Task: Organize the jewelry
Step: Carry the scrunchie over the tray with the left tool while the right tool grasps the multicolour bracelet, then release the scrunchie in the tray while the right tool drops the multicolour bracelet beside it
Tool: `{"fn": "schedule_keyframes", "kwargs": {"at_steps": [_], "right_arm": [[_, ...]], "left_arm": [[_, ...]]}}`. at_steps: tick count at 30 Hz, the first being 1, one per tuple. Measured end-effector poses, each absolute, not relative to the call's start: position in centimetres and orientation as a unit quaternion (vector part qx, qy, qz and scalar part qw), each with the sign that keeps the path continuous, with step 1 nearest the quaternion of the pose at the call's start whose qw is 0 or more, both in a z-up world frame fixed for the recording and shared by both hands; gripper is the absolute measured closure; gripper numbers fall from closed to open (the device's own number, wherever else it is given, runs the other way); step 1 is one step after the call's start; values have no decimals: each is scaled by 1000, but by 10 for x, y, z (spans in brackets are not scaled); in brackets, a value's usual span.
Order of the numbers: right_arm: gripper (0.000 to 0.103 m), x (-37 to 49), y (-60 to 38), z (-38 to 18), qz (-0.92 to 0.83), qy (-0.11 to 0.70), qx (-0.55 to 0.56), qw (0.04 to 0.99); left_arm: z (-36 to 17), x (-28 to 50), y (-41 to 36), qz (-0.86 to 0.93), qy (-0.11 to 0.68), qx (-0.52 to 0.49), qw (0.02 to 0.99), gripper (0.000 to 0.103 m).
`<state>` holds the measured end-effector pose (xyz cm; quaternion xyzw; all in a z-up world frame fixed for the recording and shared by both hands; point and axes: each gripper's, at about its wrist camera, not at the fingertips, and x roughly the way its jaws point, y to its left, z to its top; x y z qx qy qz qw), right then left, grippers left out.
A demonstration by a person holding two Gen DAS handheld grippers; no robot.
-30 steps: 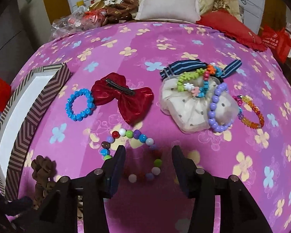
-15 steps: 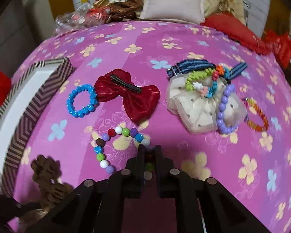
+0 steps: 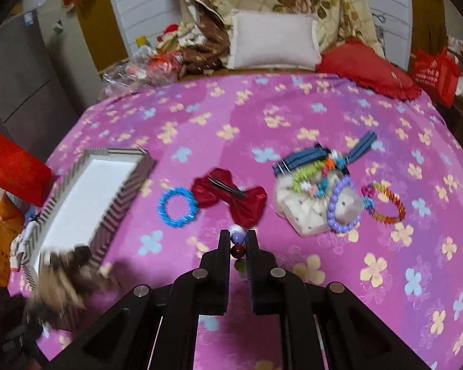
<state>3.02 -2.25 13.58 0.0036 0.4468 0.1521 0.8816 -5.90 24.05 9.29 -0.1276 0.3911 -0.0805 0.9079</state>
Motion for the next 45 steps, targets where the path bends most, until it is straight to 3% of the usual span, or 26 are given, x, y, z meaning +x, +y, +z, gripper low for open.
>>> {"fn": "schedule_keyframes", "kwargs": {"at_steps": [14,23,35,40,41,42,43,45], "right_arm": [[94,-14,118,181,267,419,-46,867],[94,-24,217,145,319,453,-71,830],[94,10,223,81,266,508,-93,814],[94,16,217,72,258,519,-89,810],[94,17,216,71,261,522,-81,808],[89,17,215,71,263,525,-74,806],[71,18,213,70,265,527,-68,805],[57,16,209,73,268,521,-53,809]], "left_arm": [[63,-68,371,190,418,-154,875,94],[47,-71,402,249,434,-168,849,94],[43,-67,413,252,446,-212,832,93],[41,-63,410,247,456,-214,828,83],[40,-63,410,245,457,-219,827,76],[40,-63,411,242,456,-226,826,70],[39,-63,411,241,456,-230,825,68],[39,-63,411,241,456,-233,825,66]]}}
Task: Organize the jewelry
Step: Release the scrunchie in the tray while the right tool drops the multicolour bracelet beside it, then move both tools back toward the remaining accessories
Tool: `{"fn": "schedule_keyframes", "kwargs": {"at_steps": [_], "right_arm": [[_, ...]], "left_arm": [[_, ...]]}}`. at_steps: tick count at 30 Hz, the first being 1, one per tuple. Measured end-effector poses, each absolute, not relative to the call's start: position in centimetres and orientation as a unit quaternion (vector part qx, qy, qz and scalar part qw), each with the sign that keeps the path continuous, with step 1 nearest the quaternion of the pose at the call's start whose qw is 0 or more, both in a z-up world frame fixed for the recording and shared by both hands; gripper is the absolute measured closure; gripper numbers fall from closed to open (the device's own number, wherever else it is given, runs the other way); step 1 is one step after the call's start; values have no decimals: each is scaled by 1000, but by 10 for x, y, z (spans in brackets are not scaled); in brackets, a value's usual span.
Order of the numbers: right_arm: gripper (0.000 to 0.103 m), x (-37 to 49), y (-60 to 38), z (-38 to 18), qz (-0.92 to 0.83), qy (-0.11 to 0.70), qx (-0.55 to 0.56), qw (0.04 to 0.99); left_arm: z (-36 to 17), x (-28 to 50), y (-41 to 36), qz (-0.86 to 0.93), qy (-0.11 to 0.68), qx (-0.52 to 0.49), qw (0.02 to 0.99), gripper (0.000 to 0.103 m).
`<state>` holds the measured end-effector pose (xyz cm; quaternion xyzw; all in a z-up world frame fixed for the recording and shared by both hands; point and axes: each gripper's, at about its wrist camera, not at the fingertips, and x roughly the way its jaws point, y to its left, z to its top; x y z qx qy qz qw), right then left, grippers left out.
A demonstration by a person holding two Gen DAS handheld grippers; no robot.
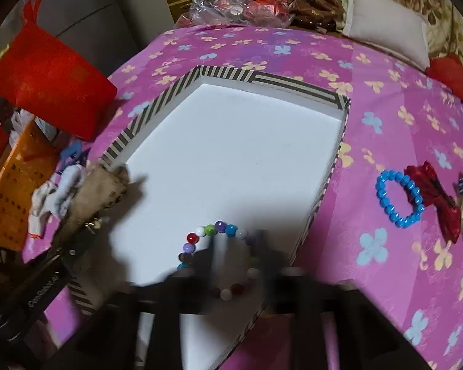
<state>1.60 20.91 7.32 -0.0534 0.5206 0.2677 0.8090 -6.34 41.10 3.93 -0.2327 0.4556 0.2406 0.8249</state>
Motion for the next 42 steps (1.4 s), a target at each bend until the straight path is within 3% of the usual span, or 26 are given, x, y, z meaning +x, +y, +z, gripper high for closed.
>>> {"fn": "schedule_keyframes", "kwargs": {"at_steps": [11,13,15,22,29,42], "right_arm": [[57,-46,196,73,259,506,-118,814],[69,-53,197,65,258,511,-130,810],[71,-57,195,60,255,509,-138,811],[71,-58,180,60,224,501,-165,820],[71,-55,158,66,228,507,-124,822],[64,-86,-12,103,137,465,-53,873]], "left_arm": [[65,-75,397,226,401,-233,857,66],[70,-77,392,228,391,-223,863,66],[72,-77,389,228,386,-216,867,66],[72,-76,389,228,387,-216,867,65],[73,-72,377,223,385,-203,872,65],[78,-70,295,161,383,-138,899,65]]}}
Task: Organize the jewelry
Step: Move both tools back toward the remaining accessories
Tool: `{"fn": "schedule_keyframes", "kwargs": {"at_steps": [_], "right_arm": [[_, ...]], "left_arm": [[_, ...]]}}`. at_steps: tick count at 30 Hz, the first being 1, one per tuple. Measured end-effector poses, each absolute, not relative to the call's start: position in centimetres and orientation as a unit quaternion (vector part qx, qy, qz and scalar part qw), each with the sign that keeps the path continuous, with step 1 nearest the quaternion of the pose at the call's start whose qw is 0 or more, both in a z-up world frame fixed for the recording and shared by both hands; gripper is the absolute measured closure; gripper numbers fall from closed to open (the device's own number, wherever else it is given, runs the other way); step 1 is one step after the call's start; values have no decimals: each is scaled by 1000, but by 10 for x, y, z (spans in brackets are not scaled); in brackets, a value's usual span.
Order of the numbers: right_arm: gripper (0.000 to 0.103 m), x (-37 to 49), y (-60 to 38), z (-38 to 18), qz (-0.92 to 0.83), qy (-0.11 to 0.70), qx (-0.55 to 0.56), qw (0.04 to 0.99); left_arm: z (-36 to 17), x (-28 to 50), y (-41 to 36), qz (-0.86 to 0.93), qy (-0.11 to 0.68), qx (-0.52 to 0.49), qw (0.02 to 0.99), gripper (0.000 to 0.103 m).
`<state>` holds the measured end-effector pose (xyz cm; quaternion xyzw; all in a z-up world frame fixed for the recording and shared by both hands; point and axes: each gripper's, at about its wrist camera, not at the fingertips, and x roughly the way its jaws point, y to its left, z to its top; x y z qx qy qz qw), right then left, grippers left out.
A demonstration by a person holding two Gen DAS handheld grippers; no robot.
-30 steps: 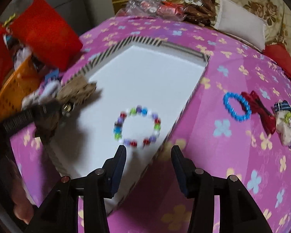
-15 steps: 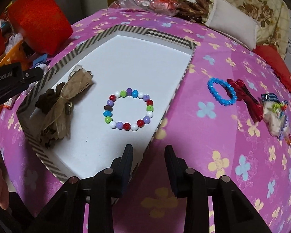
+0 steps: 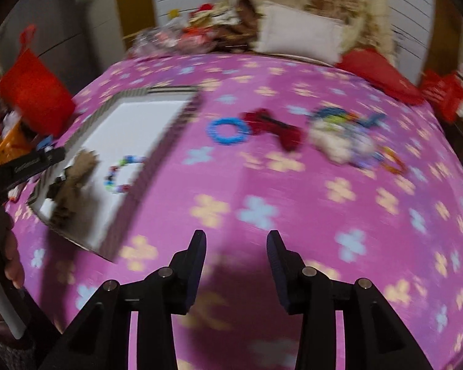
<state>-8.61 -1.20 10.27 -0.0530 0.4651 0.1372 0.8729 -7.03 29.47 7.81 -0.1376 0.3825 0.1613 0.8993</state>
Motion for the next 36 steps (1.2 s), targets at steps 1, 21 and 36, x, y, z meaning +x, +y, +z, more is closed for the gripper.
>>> {"fn": "schedule_keyframes", "kwargs": {"at_steps": [1,21,36], "right_arm": [[64,-87,-24,104,130,464,-46,875],[64,-41,-169,109,69,439,40,895],[64,37,-183,79,103,441,87,887]], "left_arm": [[79,-72,284,152,381,-131,903,65],[84,-61,181,104,435,-31,894,65],[69,51,142,50,485,5,873,65]]}}
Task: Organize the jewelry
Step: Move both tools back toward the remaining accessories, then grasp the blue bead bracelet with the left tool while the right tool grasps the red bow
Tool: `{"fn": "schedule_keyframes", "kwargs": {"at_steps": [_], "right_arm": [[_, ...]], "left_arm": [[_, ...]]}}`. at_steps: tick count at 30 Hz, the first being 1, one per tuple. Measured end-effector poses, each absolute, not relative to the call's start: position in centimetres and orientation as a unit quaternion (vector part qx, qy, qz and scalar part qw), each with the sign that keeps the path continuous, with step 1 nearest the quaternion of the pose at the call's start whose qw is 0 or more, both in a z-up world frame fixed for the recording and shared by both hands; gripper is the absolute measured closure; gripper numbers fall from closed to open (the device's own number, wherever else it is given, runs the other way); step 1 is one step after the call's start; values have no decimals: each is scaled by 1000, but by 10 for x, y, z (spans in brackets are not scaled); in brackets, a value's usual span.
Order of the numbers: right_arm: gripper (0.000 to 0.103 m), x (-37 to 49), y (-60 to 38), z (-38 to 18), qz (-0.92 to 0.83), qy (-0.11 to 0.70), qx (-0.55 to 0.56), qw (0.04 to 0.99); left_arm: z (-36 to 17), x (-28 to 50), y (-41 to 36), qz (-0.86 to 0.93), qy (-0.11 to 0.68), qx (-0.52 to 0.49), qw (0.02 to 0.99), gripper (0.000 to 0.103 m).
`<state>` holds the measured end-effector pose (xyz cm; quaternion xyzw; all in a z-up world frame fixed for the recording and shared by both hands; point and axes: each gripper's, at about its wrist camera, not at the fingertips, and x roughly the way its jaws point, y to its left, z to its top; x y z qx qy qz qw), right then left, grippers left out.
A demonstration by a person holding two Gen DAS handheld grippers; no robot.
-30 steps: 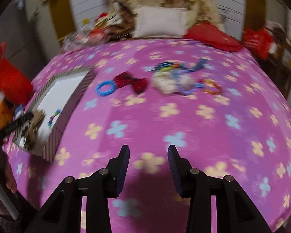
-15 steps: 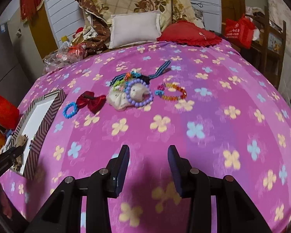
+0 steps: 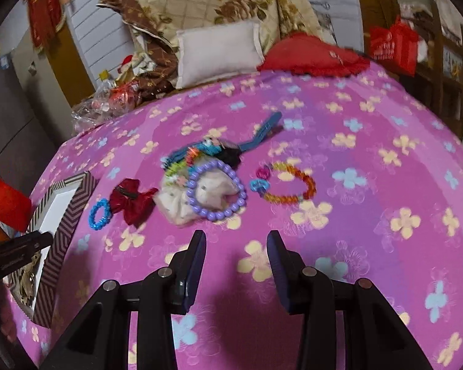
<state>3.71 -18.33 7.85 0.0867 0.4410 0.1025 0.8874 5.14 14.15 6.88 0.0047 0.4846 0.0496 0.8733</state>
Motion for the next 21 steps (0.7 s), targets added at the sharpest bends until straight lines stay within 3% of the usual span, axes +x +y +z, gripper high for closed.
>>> {"fn": "schedule_keyframes", "kwargs": {"at_steps": [14,16,18,21], "right_arm": [[64,38,-185,72,109,450,97,881],[64,39,-184,70,107,451,93,881],[64,39,-182,69,105,452,90,881],[64,39,-181,66,104,455,85,881]], "left_arm": [[20,124,111,-22,523,36,851,65],[19,126,114,-24,522,20,853,71],[19,124,115,-27,520,9,853,91],[20,121,111,-24,522,16,852,95]]}}
